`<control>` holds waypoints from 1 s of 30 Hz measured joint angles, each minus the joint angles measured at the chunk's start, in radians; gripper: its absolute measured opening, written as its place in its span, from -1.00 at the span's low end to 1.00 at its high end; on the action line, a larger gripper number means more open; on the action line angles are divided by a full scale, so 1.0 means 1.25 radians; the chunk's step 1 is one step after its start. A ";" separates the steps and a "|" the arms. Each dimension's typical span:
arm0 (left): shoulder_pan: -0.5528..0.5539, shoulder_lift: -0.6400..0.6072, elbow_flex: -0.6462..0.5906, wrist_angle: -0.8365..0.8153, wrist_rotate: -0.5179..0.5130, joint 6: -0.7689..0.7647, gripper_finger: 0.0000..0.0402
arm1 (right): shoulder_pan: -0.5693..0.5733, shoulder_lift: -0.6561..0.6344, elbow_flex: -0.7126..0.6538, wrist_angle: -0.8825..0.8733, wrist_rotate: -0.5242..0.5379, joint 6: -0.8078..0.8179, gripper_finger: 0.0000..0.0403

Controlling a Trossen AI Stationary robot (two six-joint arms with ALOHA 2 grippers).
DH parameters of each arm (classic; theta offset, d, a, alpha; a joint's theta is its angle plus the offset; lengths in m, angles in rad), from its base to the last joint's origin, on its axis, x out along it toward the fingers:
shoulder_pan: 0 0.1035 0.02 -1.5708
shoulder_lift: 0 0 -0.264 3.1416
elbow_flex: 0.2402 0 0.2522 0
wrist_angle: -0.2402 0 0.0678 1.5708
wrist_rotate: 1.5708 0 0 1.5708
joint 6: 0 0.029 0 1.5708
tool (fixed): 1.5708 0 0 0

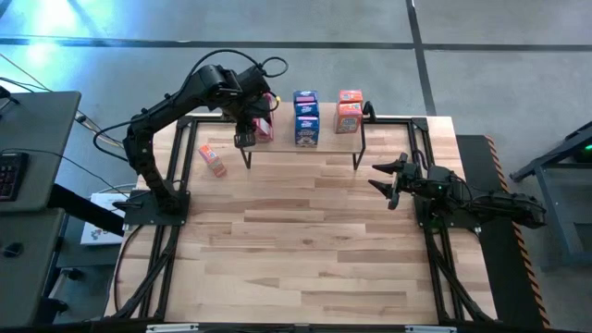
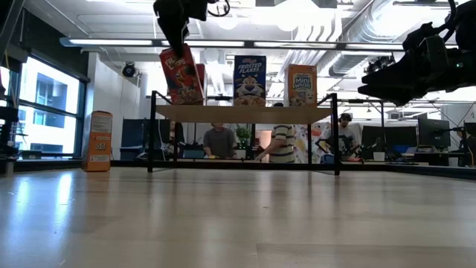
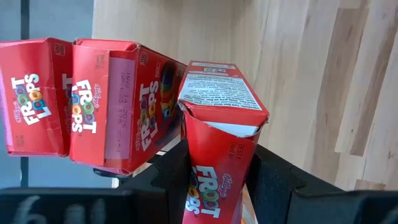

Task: Stack cereal on shelf
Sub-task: Put the red cereal box on the shelf

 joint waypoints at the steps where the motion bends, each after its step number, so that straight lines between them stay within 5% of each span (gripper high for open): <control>1: 0.000 0.000 0.000 0.000 0.004 0.000 -0.36 | 0.000 0.000 0.000 0.000 0.000 0.000 0.23; 30: 0.001 0.021 0.000 0.003 0.022 0.008 -0.24 | 0.000 0.000 0.000 0.000 0.000 0.000 0.23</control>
